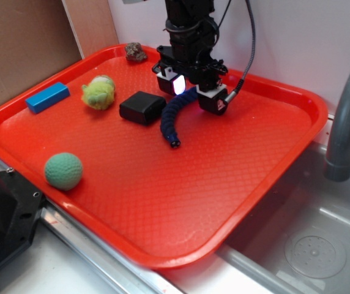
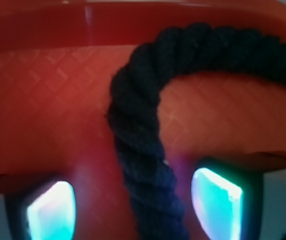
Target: Grab the blue rope.
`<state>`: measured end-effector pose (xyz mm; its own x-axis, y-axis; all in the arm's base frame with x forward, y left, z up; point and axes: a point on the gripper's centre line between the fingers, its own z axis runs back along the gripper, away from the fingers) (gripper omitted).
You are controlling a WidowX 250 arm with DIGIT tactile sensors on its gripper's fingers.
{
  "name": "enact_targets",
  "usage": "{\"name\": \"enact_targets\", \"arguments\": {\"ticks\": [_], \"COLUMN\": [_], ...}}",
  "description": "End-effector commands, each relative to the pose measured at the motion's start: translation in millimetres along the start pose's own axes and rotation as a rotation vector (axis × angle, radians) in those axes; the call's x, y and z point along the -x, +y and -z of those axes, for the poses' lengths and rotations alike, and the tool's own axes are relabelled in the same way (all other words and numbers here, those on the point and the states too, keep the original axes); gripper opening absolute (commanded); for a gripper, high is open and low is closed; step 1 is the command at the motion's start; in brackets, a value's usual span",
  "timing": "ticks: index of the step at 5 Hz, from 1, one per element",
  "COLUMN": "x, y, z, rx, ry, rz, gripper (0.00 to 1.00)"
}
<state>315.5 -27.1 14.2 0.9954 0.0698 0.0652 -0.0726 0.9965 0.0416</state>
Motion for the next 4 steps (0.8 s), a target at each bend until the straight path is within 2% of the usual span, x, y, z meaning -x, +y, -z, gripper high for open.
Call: {"name": "enact_targets", "arguments": {"ticks": [1,3,4], "x": [4.4,8.6,18.5], "y": [2.0,6.8,14.3], "z": [3.6,-11.6,-59.7], "rx": [0.015,0.021,-0.002], "ry": [0.011,-0.028,-0.034], "rz": [-0.013,-0.012,-0.039], "gripper": [0.0,0.0,0.0]}}
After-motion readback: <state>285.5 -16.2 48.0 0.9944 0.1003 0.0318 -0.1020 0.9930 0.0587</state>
